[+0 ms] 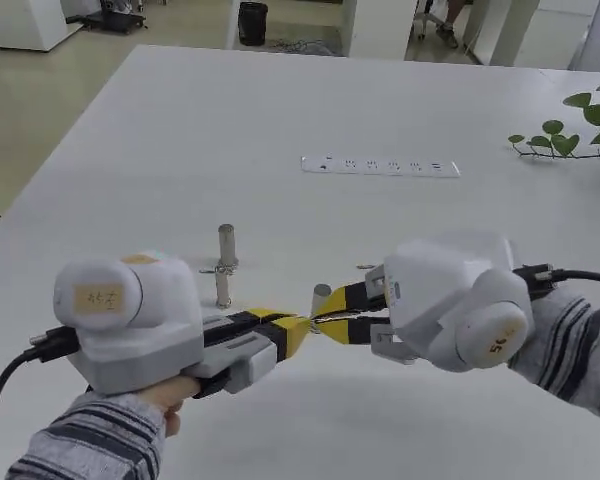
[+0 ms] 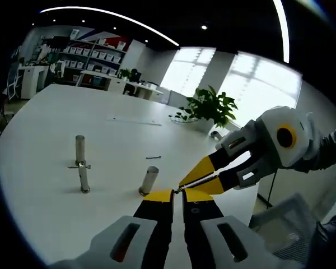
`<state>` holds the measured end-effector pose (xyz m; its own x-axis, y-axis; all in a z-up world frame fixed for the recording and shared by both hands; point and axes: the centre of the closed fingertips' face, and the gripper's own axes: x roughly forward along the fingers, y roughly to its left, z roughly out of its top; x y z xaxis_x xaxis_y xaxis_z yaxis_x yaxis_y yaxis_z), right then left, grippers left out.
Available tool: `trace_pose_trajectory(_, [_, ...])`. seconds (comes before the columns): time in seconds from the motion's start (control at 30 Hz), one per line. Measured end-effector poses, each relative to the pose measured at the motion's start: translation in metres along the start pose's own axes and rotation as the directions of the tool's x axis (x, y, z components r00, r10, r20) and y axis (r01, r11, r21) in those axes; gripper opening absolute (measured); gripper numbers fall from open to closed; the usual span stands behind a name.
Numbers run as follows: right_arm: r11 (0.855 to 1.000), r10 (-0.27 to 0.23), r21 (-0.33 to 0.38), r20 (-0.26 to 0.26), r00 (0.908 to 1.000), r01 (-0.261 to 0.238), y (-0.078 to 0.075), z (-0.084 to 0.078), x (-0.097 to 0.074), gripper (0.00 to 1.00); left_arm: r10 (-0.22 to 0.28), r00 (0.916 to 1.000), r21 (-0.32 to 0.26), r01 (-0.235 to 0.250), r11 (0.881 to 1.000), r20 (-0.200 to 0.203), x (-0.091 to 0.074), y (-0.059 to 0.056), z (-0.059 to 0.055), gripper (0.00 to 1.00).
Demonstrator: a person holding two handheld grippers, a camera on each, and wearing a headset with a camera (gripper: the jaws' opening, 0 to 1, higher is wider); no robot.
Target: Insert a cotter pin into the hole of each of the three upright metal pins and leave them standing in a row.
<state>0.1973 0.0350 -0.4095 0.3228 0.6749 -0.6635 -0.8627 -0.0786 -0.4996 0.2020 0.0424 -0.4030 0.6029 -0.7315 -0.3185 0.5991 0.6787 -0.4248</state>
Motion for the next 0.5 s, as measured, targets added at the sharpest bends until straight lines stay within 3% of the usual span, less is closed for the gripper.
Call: trace_pose_trajectory(0.5, [1.0,-0.009,-0.029,-0.028,0.9996,0.008,0.0029,-0.0034,-0.0013,0.0,-0.039,0.9991,-0.117,0.04,0.992,0.015,0.0043,-0.0006,-0.0024,0.0])
